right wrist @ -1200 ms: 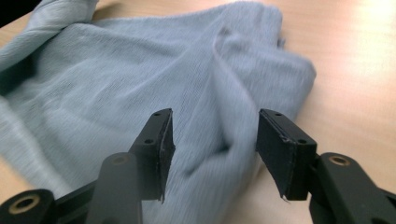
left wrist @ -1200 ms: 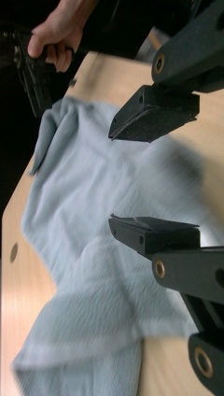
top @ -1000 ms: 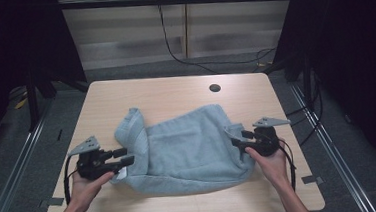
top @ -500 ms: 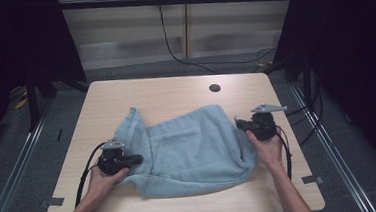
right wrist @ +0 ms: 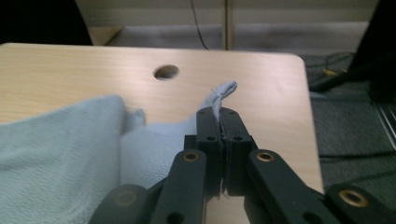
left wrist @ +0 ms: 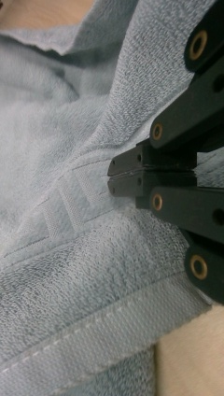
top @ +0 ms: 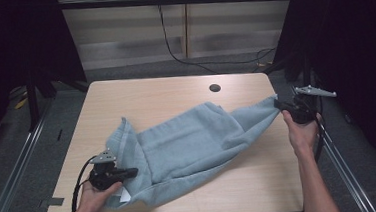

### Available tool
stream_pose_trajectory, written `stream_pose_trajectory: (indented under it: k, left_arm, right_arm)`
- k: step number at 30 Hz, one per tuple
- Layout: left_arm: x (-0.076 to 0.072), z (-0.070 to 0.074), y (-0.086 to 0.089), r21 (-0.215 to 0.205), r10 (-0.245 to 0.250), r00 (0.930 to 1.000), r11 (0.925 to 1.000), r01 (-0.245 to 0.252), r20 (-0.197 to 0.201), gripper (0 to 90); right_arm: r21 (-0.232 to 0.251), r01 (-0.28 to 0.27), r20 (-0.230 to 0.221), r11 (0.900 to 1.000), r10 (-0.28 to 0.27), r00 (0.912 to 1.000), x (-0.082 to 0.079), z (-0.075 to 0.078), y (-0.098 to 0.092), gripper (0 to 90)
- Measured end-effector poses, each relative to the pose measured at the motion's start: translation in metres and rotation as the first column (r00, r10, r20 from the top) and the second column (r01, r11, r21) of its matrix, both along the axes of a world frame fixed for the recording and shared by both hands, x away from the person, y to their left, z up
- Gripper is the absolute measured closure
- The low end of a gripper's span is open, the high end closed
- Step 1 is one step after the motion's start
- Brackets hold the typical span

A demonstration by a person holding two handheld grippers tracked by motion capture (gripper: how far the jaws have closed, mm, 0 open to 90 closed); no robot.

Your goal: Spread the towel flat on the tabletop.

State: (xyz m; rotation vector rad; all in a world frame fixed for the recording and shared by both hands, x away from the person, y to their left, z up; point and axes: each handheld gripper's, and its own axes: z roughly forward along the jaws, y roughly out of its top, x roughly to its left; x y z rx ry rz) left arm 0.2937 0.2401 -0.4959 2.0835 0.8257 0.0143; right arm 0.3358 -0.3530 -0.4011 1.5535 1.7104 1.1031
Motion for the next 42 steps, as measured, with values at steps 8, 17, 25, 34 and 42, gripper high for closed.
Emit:
stream_pose_trajectory:
  k: [8, 17, 25, 34, 42]
  left_arm:
    - [-0.004, 0.003, 0.005, -0.034, 0.003, 1.0000, 0.9994, -0.003, 0.004, 90.0]
    - [0.013, 0.021, 0.003, -0.081, 0.019, 0.9993, 0.9966, -0.016, 0.034, 85.6]
    - [0.051, 0.035, -0.011, -0.065, 0.071, 0.9942, 0.9957, -0.066, 0.080, 55.8]
    - [0.094, 0.012, -0.020, 0.033, 0.084, 0.9954, 0.9958, -0.086, 0.045, 39.9]
    - [0.075, -0.001, -0.028, 0.150, 0.022, 0.9954, 0.9880, -0.035, 0.093, 68.7]
  right_arm:
    - [0.021, 0.022, 0.014, 1.000, -0.022, 0.9997, -0.028, -0.007, -0.015, 65.1]
    - [0.053, -0.283, -0.084, 0.958, 0.287, 0.9543, -0.050, -0.042, 0.073, 52.5]
    - [0.093, -0.503, -0.177, 0.859, 0.512, 0.8407, -0.075, -0.065, 0.151, 44.1]
    - [0.011, -0.561, -0.274, 0.827, 0.542, 0.7941, -0.088, -0.091, 0.187, 34.3]
    - [-0.096, -0.544, -0.289, 0.833, 0.500, 0.8163, -0.083, -0.095, 0.178, 68.7]
